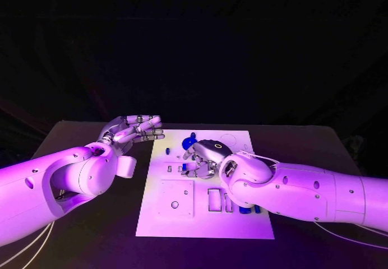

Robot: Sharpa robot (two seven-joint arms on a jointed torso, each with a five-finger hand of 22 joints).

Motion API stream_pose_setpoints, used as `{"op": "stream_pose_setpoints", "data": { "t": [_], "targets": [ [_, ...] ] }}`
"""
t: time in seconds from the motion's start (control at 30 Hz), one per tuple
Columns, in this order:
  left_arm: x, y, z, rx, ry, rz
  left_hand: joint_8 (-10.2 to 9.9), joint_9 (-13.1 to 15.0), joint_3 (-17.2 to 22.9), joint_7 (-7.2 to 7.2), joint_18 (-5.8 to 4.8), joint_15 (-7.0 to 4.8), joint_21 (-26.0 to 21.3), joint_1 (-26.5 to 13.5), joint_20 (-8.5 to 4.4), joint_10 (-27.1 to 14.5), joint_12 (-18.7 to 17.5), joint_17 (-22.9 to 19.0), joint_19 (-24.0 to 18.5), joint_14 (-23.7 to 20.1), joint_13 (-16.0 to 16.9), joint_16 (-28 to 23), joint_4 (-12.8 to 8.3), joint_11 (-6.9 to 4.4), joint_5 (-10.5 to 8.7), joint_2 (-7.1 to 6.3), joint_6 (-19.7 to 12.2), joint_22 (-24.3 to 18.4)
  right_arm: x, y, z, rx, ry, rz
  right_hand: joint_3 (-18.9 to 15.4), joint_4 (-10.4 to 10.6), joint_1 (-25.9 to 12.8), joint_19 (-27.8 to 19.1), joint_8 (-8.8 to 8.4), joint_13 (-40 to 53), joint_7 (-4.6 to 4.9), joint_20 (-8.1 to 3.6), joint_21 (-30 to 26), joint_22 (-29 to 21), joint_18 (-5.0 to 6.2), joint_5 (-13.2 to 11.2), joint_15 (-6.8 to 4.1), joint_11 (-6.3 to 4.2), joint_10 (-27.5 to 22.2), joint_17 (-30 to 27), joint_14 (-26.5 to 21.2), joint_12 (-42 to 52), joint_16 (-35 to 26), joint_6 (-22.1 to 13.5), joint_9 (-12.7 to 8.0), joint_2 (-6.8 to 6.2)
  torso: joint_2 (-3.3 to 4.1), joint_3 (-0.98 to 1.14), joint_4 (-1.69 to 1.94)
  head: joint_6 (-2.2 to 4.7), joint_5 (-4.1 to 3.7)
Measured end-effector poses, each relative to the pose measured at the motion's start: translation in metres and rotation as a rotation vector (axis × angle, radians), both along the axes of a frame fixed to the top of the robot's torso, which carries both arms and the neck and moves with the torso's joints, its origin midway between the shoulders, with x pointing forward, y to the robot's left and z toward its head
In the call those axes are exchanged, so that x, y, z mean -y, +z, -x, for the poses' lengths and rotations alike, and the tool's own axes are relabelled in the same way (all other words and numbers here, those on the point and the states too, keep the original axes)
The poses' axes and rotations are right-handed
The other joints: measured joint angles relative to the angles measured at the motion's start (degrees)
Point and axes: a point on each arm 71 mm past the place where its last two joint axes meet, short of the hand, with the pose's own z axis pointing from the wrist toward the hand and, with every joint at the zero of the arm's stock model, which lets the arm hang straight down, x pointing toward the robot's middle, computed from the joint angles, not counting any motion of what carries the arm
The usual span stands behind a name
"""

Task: Assemble the parts on the task board

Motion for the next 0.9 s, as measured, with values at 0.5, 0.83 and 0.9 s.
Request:
{"op": "stream_pose_setpoints", "data": {
  "t": [0.5,0.83,0.9],
  "targets": [
    [0.005,-0.017,-0.015,-0.061,-0.175,-0.365,2.05,2.07,-2.79,-6.25,-0.01,-9.39,22.70,-4.71,-12.64,19.75,13.75,50.94,24.59,22.61,9.91,56.50,6.08,-8.34,0.72,1.60,9.11,11.39,0.089,0.061,-0.001,-0.047,-0.077,-0.320,0.74,-0.75,4.06,0.00,1.35,-0.31,-0.64,0.00,-2.20,-0.01,0.89,1.59,0.00,-0.21,-0.20,-0.01,0.00,0.00,-1.33,1.49,0.57,3.04,-1.41,0.31,-0.90,-0.10,1.66],
    [0.028,-0.020,-0.033,-0.102,-0.290,-0.796,7.07,8.57,-7.24,-8.15,-1.85,-10.59,48.00,-10.41,-13.65,14.16,39.28,68.29,25.25,22.61,34.54,73.08,10.46,-9.58,0.43,1.55,10.17,39.89,0.123,0.068,-0.005,-0.111,-0.169,-0.424,0.75,-0.74,4.06,0.00,1.58,-0.41,-0.83,0.00,-2.20,-0.02,0.89,2.13,0.00,-0.21,-0.20,-0.01,0.00,0.00,-1.33,1.67,0.63,3.04,-2.58,0.85,-1.47,-0.66,2.81],
    [0.036,-0.021,-0.036,-0.107,-0.309,-0.882,7.68,9.30,-7.72,-7.95,-2.70,-10.59,49.69,-10.62,-13.66,14.16,41.49,68.29,26.26,22.61,36.89,73.40,10.65,-9.59,0.43,1.75,9.96,42.46,0.127,0.067,-0.006,-0.116,-0.179,-0.430,0.75,-0.74,4.06,0.00,1.58,-0.42,-0.83,0.00,-2.20,-0.02,0.89,2.47,0.00,-0.21,-0.20,-0.01,0.00,0.00,-1.56,1.67,0.69,3.04,-2.69,0.92,-1.54,-0.78,2.94]
  ]
}}
